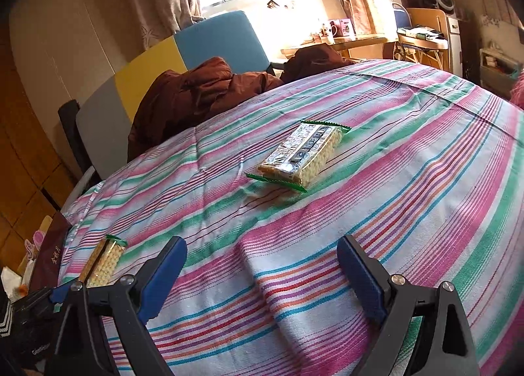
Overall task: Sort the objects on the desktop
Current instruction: 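Grasp the other cracker pack with the right tool while the left tool holds its pack, then carry both cracker packs over the gold tray and open both tools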
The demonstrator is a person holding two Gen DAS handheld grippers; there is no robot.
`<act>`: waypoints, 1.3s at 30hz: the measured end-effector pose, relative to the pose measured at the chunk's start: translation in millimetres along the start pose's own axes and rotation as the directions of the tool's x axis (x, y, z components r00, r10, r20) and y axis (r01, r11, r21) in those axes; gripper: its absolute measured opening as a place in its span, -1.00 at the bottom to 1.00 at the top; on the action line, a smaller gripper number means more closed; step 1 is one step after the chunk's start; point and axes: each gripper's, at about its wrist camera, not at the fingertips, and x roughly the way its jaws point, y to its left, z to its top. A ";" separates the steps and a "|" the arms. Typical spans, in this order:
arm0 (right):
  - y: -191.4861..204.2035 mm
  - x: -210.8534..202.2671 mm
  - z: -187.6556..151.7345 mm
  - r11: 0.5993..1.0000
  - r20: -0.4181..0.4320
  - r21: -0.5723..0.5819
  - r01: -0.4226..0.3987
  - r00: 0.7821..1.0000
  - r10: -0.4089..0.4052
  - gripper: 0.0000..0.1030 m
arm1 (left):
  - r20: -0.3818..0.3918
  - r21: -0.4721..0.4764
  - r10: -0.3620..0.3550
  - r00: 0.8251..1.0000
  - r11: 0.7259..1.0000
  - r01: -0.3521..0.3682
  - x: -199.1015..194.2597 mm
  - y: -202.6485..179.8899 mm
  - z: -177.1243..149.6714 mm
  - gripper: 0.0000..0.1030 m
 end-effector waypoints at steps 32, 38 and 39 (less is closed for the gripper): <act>-3.7 98.3 87.1 0.915 -0.166 -0.041 0.402 0.900 -0.403 0.22 | 0.024 -0.042 -0.100 0.995 0.994 0.101 2.2 5.8 -4.4 0.37; 9.9 82.5 73.7 0.945 -0.178 -0.123 0.302 0.930 -0.321 -0.01 | 0.029 -0.065 -0.130 0.991 0.989 0.132 2.2 9.5 -3.6 0.41; 13.4 78.2 69.6 0.955 -0.185 -0.133 0.266 0.940 -0.288 -0.01 | 0.030 -0.066 -0.132 0.991 0.989 0.134 2.2 9.6 -3.5 0.41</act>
